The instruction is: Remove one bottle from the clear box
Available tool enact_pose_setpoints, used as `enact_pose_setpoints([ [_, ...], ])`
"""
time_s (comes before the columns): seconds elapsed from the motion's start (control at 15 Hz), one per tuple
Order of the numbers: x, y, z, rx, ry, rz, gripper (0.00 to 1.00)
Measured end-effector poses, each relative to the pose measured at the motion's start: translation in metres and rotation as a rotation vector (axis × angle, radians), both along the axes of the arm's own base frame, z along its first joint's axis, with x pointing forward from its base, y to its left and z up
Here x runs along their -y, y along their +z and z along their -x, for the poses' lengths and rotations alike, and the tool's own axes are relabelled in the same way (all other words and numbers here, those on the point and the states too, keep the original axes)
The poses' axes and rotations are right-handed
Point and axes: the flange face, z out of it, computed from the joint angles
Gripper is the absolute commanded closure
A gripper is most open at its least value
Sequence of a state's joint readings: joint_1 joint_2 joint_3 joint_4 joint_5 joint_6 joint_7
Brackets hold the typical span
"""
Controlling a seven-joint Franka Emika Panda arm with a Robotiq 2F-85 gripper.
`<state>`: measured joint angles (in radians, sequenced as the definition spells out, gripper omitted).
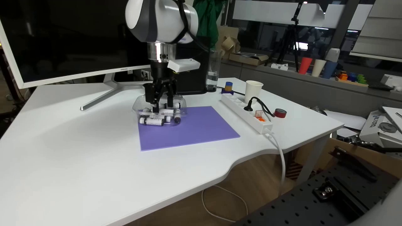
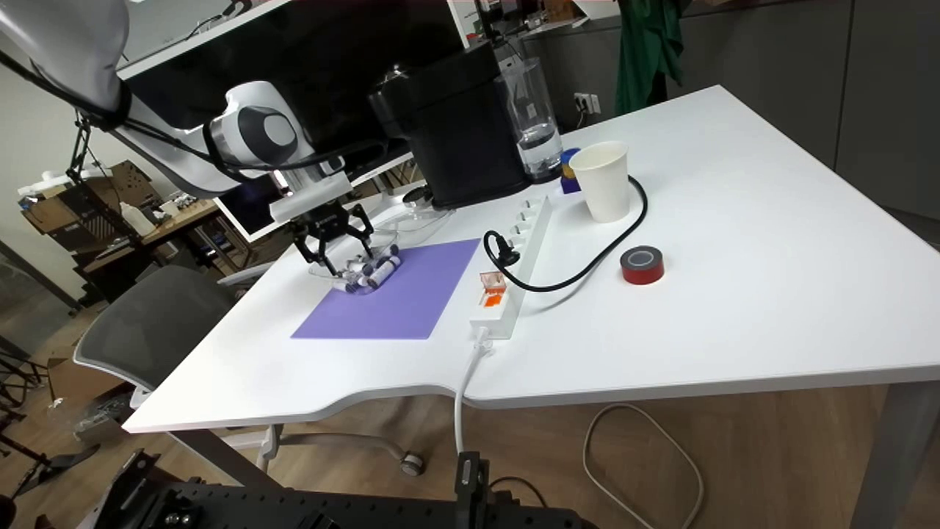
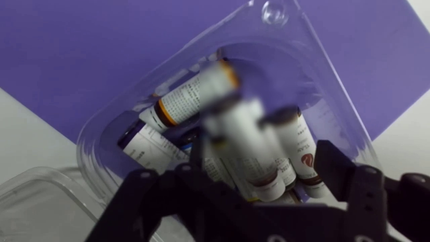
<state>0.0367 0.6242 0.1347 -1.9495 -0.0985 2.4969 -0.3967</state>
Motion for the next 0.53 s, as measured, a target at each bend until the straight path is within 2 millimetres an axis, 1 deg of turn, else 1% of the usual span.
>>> enact_pose_setpoints([
  [0.27, 0.0002, -0.0035, -0.002, -0.001, -0.001, -0.001, 0.75],
  [0.4, 0.0007, -0.0038, -0.0032, 0.0, -0.002, -0.001, 0.88],
  [0.47, 0.001, -0.0037, -0.0036, 0.0, -0.003, -0.001, 0.95],
  [0.53, 0.0014, -0.0035, -0.004, 0.001, -0.004, -0.001, 0.95],
])
